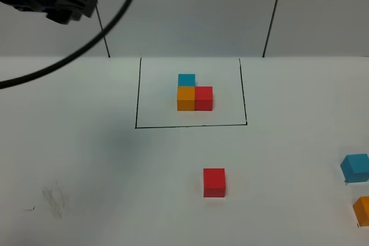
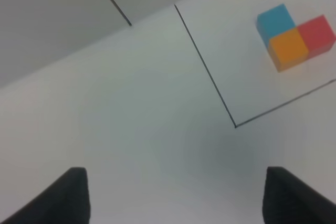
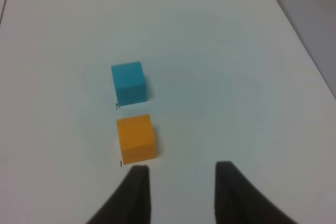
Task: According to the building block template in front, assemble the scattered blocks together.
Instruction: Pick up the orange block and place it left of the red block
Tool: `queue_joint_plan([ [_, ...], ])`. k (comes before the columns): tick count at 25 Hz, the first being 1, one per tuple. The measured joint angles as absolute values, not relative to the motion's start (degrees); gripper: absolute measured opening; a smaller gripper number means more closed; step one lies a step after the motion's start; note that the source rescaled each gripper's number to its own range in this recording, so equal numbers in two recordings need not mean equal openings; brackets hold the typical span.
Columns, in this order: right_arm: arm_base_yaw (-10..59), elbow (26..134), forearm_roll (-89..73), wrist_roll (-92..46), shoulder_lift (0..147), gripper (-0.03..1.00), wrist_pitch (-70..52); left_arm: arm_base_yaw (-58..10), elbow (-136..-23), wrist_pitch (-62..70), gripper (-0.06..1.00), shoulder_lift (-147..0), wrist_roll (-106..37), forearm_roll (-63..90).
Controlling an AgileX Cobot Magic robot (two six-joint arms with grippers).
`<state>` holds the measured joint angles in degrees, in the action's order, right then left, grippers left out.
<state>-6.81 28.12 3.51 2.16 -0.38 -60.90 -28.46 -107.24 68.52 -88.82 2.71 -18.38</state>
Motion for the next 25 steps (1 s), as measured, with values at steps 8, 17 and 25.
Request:
queue_joint_plan([
  [8, -6.8, 28.1, 3.5, 2.2, -0.4, 0.0, -60.9, -28.5, -107.3, 68.6, 0.51, -72.8, 2.7, -19.8],
  [17, -6.8, 28.1, 3.5, 2.2, -0.4, 0.0, -60.9, -28.5, -93.1, 68.6, 0.51, -49.8, 1.0, -19.8],
  [25, -6.8, 28.1, 3.5, 2.2, -0.4, 0.0, -60.9, -28.3, -75.9, 68.6, 0.5, -27.4, 3.6, -16.0],
])
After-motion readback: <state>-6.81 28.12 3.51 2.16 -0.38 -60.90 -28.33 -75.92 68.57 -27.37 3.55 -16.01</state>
